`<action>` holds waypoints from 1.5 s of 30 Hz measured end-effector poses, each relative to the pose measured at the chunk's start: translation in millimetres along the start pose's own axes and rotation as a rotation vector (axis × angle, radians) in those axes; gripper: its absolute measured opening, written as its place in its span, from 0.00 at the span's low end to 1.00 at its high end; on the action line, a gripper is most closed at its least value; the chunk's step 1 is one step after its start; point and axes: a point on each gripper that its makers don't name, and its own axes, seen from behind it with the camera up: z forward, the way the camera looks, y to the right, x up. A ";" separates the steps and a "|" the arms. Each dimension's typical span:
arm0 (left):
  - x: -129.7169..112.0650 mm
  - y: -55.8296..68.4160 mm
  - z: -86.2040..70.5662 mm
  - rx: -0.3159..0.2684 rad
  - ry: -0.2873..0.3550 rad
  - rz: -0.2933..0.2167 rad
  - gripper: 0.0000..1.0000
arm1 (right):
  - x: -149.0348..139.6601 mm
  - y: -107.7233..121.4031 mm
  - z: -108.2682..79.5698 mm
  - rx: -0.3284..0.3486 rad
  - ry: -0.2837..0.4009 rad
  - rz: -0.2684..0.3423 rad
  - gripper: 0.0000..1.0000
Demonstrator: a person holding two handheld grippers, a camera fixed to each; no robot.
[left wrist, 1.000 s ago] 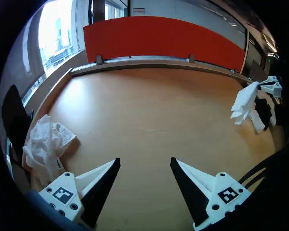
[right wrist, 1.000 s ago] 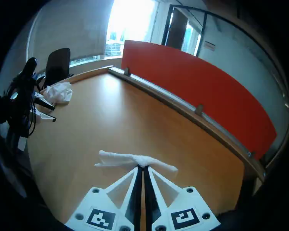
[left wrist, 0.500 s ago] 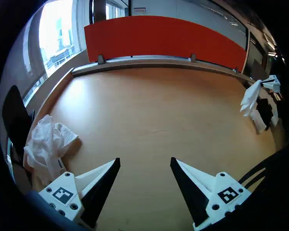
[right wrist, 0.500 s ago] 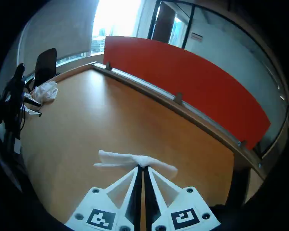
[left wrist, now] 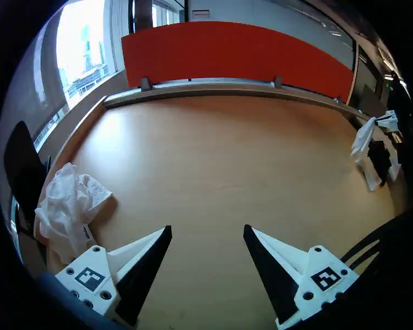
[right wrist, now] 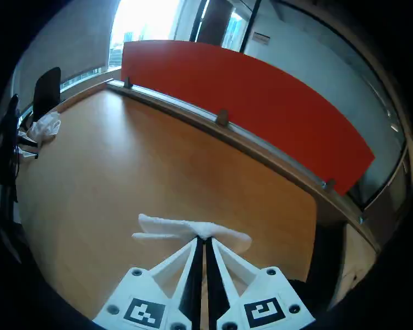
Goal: Fold towel
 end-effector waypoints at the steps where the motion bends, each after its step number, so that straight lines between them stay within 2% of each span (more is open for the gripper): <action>1: -0.1 -0.3 -0.1 0.001 -0.001 0.001 0.97 | -1.6 5.3 -0.4 -0.007 -0.004 0.003 0.04; 13: 1.0 2.3 -1.1 0.005 -0.002 0.009 0.97 | -14.5 51.1 -4.6 -0.066 -0.035 0.030 0.04; 21: 3.1 3.8 0.0 0.004 -0.001 0.012 0.97 | -23.8 62.4 -9.9 -0.080 -0.054 0.033 0.04; 30: 6.8 6.7 0.0 0.002 0.002 0.021 0.97 | -44.8 64.7 -18.7 -0.086 -0.076 0.051 0.04; 39: 8.4 8.1 -0.3 0.000 0.003 0.025 0.97 | -91.1 67.3 -38.8 -0.111 -0.132 0.084 0.04; 45: 9.0 8.3 -1.1 -0.001 0.003 0.028 0.97 | -130.1 67.9 -51.2 -0.130 -0.177 0.137 0.04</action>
